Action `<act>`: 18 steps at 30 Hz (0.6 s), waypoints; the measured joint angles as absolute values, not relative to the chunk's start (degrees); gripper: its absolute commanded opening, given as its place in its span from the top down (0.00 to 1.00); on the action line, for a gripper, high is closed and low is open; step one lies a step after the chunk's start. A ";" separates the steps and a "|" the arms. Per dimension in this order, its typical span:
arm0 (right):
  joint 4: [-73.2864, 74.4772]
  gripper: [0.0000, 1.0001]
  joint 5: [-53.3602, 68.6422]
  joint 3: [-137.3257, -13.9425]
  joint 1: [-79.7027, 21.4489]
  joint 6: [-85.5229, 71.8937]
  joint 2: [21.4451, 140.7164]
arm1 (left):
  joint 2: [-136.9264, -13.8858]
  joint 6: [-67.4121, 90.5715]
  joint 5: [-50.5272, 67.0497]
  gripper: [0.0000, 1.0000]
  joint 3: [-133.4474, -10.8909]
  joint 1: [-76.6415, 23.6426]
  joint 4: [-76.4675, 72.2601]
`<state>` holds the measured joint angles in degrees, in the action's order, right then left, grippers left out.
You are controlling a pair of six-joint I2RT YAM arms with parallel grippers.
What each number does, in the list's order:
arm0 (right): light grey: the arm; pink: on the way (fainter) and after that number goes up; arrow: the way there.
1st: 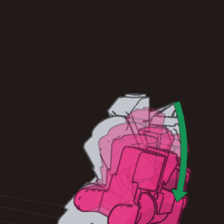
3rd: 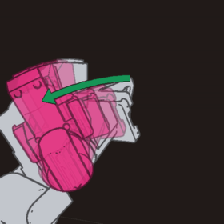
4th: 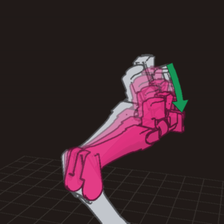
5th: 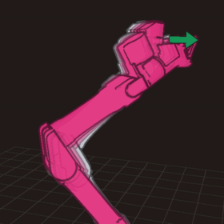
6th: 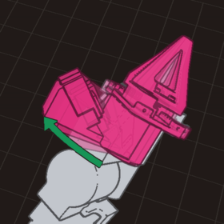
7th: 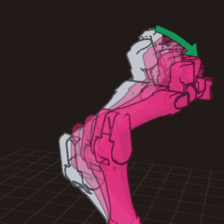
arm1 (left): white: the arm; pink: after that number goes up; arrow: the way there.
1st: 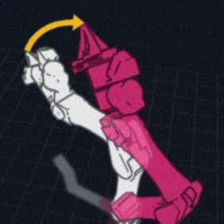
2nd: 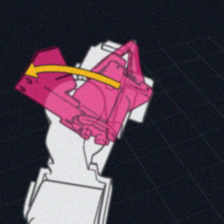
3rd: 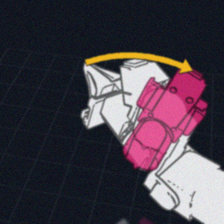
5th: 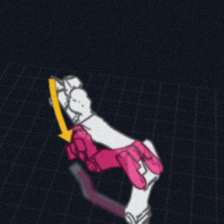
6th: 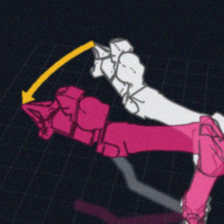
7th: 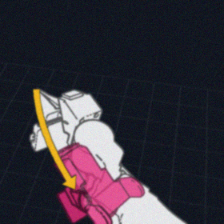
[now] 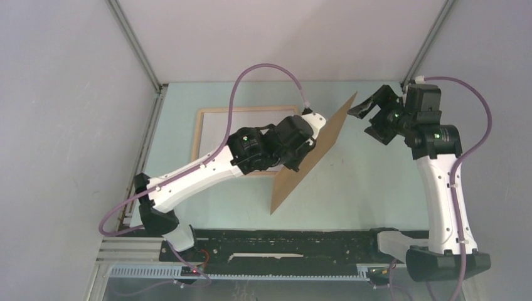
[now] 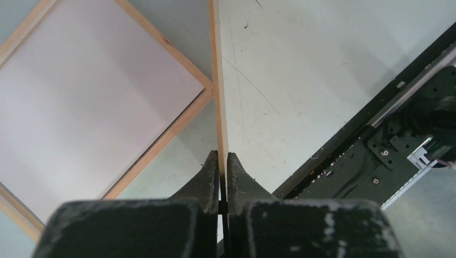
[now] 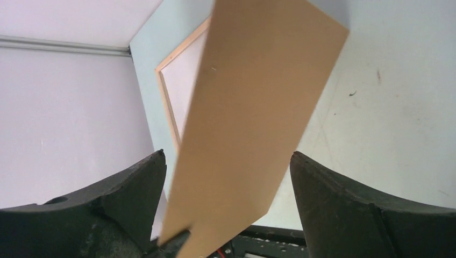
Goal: Put the photo into the frame
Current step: Turn over the photo frame item at the center of the board.
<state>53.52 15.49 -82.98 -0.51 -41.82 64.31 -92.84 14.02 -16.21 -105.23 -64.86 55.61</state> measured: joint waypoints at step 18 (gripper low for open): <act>62.81 0.36 0.93 -83.15 -8.80 -46.06 69.71 | -99.66 15.86 -22.04 0.94 -109.75 -75.16 57.10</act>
